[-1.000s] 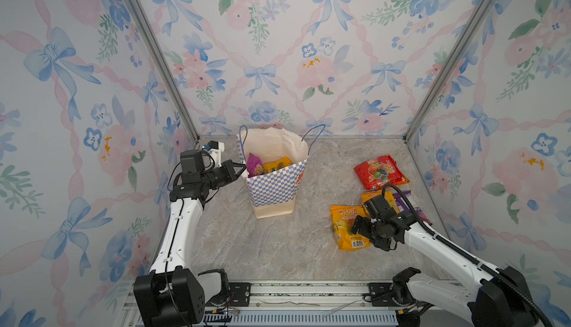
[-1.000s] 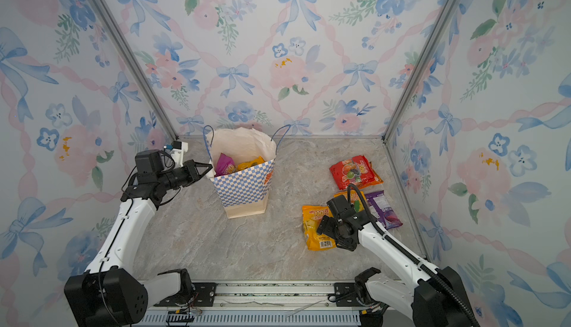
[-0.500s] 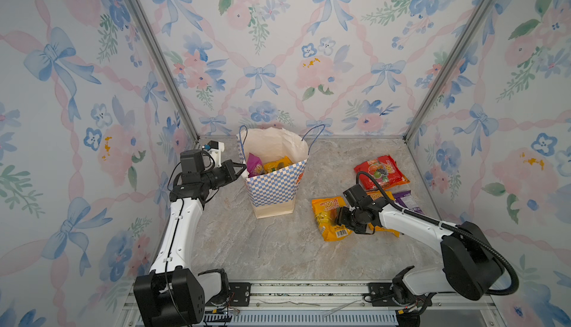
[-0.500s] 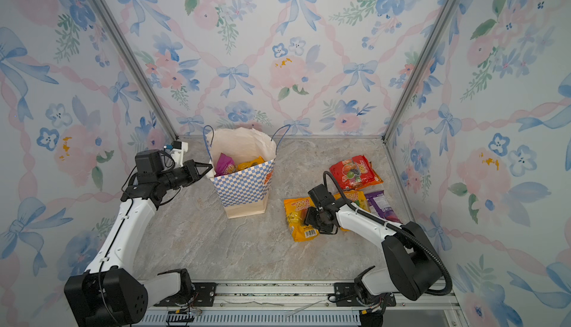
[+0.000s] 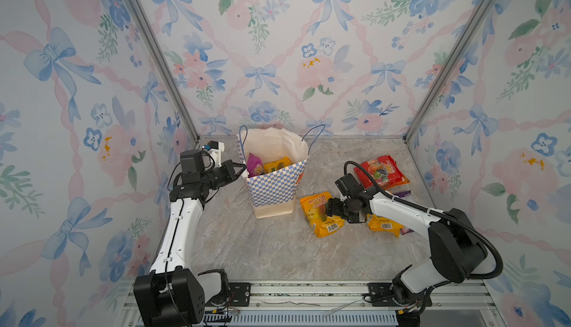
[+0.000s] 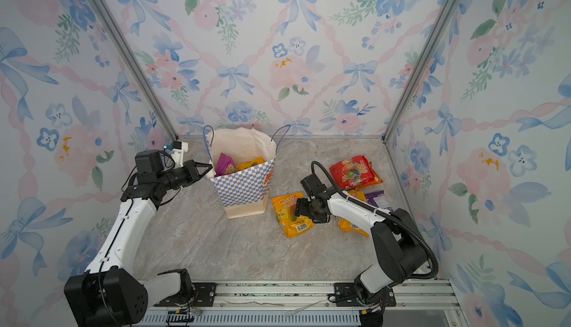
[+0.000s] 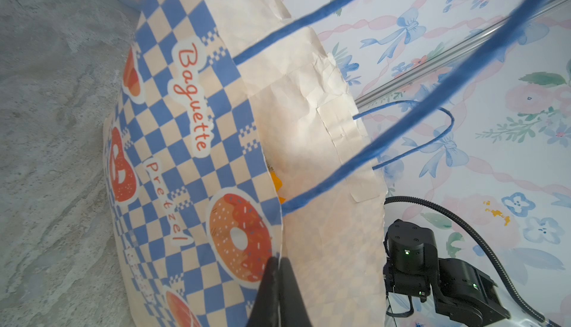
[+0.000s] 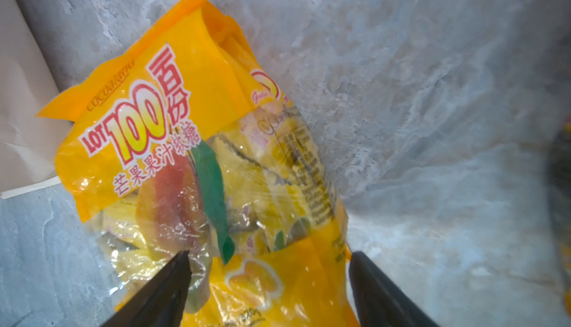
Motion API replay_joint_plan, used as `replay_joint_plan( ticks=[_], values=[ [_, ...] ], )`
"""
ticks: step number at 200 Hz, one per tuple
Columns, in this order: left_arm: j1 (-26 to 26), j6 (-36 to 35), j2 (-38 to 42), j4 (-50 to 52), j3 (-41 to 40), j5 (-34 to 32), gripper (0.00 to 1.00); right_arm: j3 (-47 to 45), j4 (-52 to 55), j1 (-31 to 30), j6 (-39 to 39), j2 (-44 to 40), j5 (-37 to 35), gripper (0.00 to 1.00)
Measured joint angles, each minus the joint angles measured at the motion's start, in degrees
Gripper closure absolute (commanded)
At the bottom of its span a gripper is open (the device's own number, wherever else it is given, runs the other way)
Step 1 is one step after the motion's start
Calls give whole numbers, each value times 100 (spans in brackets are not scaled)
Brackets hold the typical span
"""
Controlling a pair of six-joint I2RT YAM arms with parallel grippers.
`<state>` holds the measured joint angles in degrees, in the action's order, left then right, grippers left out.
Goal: Place the snacks into the paper bag
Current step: Move the snack to the center of the table, then pick up the snack at the center of the table.
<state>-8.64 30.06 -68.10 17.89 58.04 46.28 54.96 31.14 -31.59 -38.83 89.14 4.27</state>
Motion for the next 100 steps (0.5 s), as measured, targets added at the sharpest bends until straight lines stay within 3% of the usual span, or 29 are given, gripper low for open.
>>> replay_joint_plan(
  ticks=[61,81,100],
  values=[
    [0,0,0,0,0,2,100,52,-109,323,734,310,468,37],
    [0,0,0,0,0,0,100,175,-114,275,955,457,595,51],
    [0,0,0,0,-2,2,100,267,-120,254,1078,557,715,75]
  ],
)
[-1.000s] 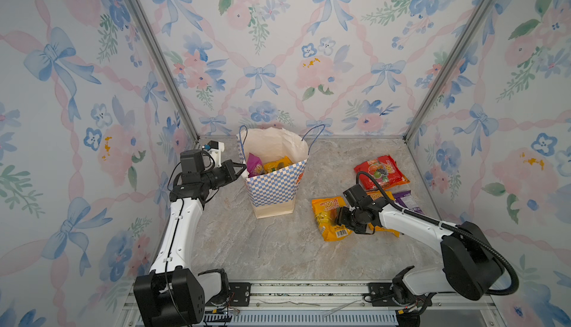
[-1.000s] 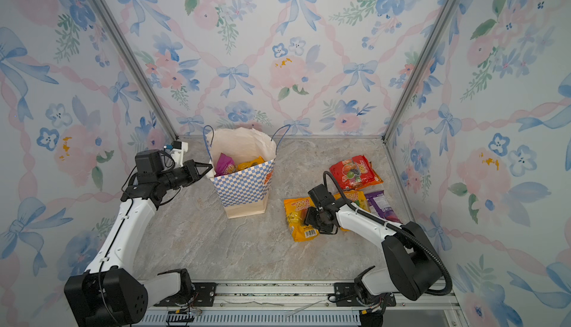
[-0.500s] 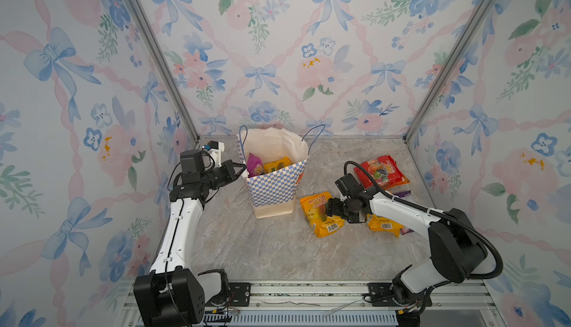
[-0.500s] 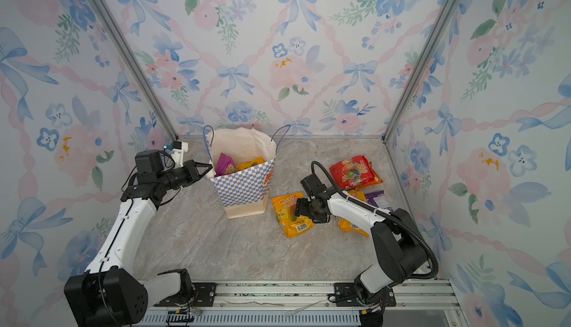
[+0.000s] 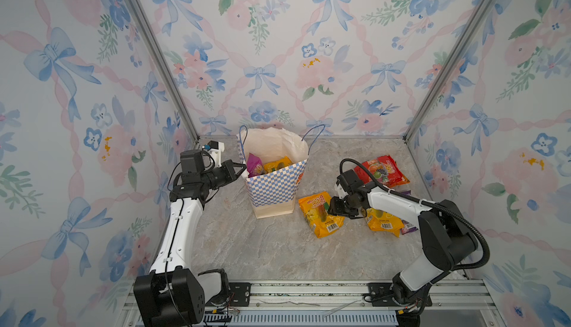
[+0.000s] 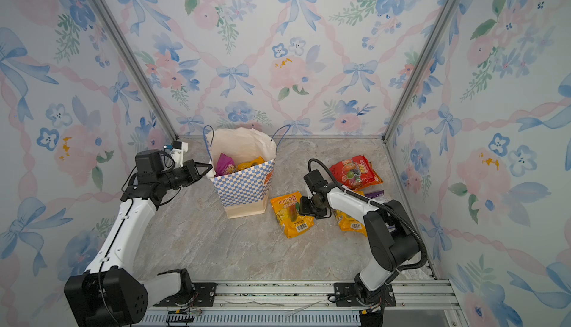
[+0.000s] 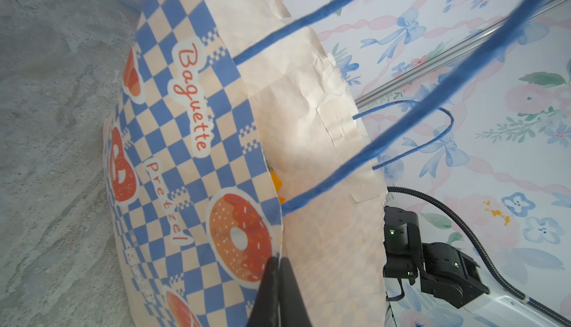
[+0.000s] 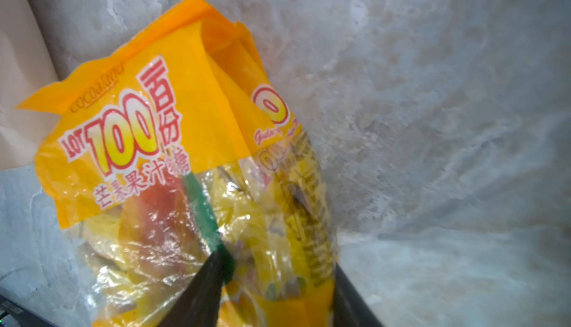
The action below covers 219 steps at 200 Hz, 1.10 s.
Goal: Place the snacks into the paper bag
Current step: Pick up the snack at the center of the table.
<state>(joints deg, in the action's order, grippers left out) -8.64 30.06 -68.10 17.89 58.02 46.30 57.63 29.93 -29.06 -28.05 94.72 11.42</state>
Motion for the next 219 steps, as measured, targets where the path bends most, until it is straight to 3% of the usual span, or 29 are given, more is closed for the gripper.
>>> replay_joint_plan(
  ticks=[24,72,122,219],
  values=[
    [0,0,0,0,2,-2,100,61,-13,-4,149,4,107,100],
    [0,0,0,0,2,-2,100,72,52,-20,151,-81,120,100],
    [0,0,2,0,0,0,100,168,682,-17,153,-804,-120,100],
    [0,0,2,0,2,0,100,1895,2293,142,295,-2424,-791,100]
  ],
)
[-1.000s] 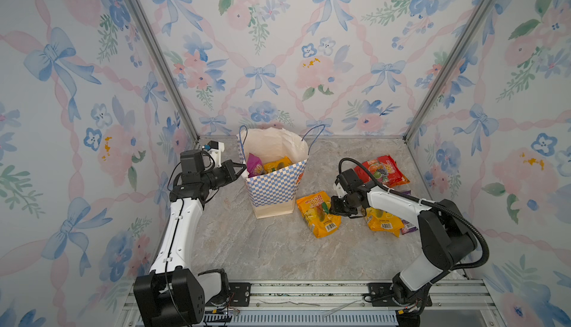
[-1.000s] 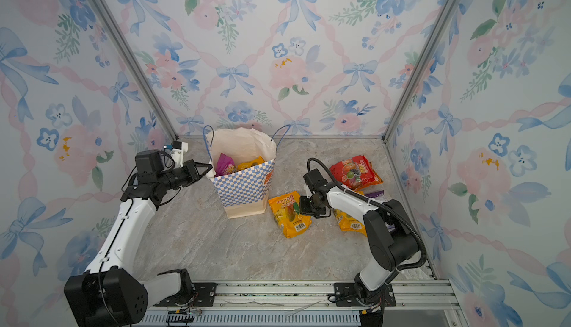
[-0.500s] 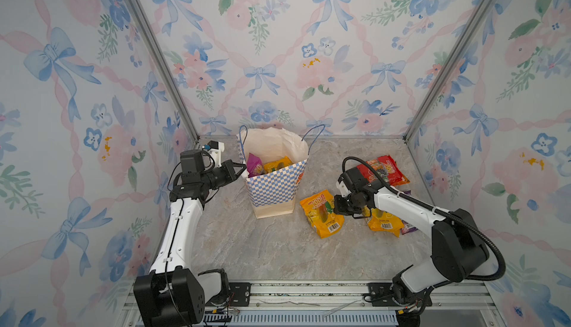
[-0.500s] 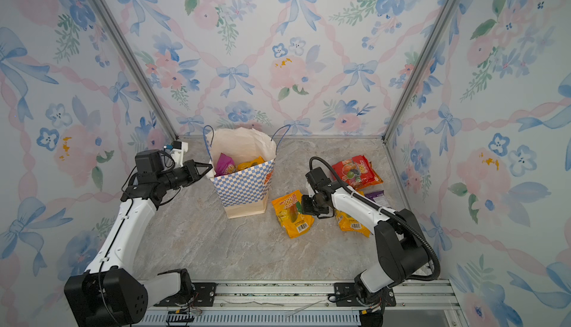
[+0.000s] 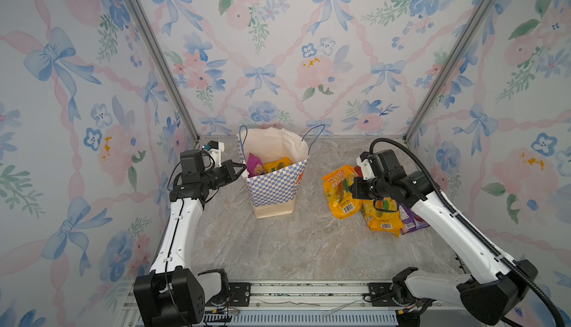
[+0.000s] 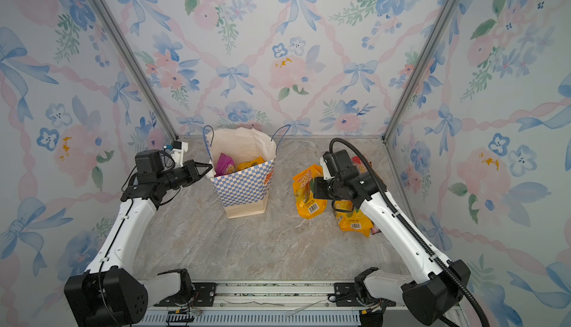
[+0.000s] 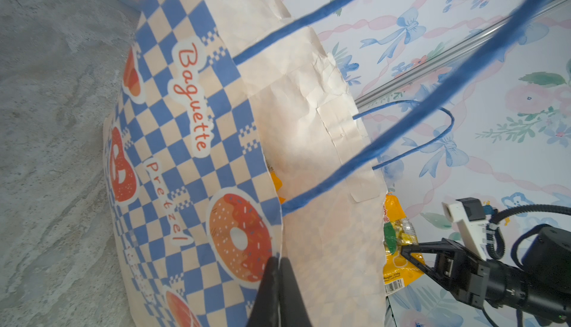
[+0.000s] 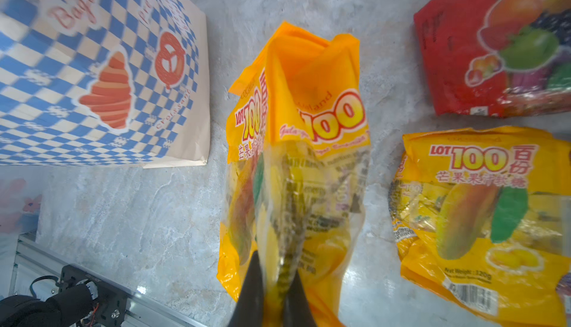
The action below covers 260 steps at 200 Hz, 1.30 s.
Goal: Place the snacks into the paper bag
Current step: Pick up the snack at the center of the table, then place the snack in the paper bag.
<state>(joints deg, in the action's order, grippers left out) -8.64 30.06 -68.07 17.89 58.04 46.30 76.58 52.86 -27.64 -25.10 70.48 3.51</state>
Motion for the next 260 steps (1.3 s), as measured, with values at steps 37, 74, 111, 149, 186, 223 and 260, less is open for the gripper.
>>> replay_joint_plan(
  ticks=[37,74,111,149,186,223,260],
  values=[
    [0,0,0,0,0,0,100,909,400,61,76,-210,-247,100],
    [0,0,0,0,0,2,100,1915,415,59,74,-243,-315,100],
    [0,0,0,0,-2,2,100,2354,-170,37,20,-221,-321,100],
    [0,0,2,0,4,9,100,2540,-1012,-273,-83,262,-413,100],
    [4,0,42,2,4,17,100,3156,-1639,-940,15,1248,-592,100],
    [4,0,55,2,4,17,100,3757,-1915,-1390,197,2188,-675,100],
    [4,0,55,2,4,20,100,4597,-1919,-1694,463,2999,-831,100]
  ],
)
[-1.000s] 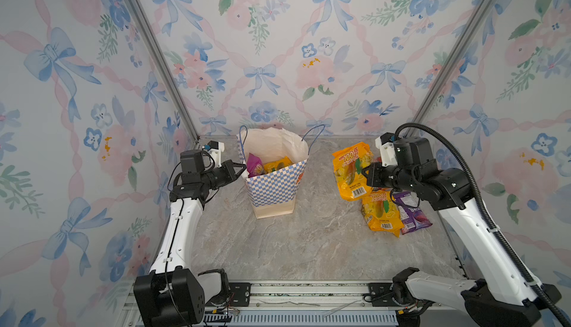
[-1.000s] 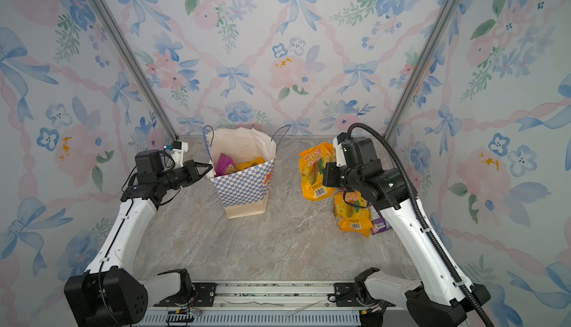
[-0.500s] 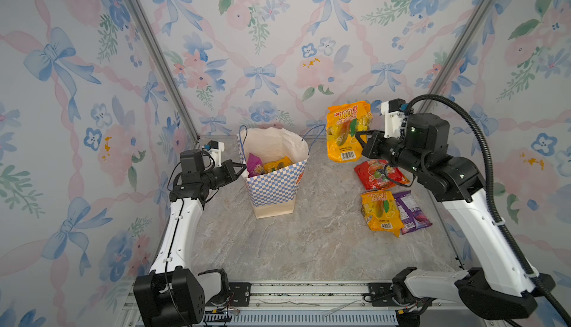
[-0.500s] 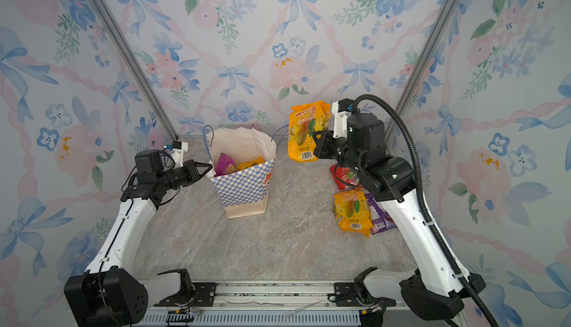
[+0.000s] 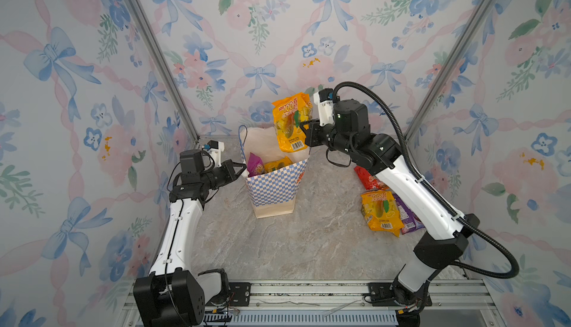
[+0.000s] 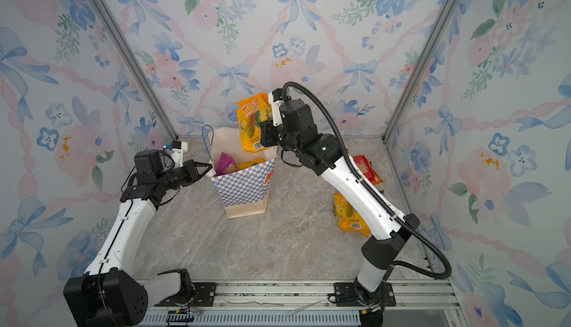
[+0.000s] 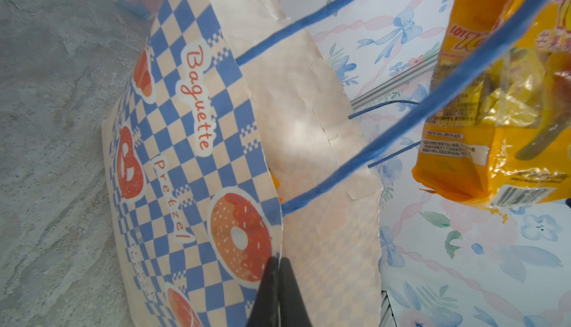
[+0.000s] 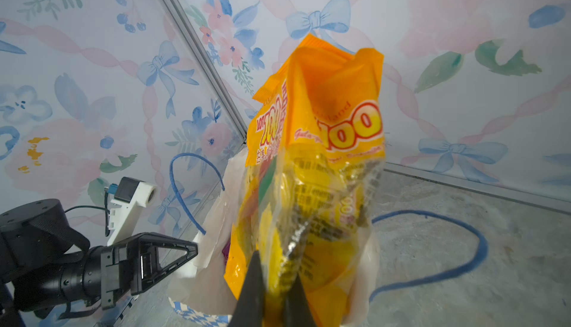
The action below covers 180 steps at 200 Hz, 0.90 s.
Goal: Place the snacks into the paper bag
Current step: Place the snack in the paper bag.
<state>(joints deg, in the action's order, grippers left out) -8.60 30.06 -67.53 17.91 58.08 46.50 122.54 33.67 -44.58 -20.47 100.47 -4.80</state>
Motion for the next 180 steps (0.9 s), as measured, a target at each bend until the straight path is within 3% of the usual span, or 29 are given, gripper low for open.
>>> replay_joint_plan(
  ticks=[65,180],
  values=[
    [2,0,107,22,-7,-20,100,1357,341,-245,302,1353,-483,100],
    [7,0,107,44,-9,-20,100,1394,1082,-691,732,1860,-1290,100]
  ],
)
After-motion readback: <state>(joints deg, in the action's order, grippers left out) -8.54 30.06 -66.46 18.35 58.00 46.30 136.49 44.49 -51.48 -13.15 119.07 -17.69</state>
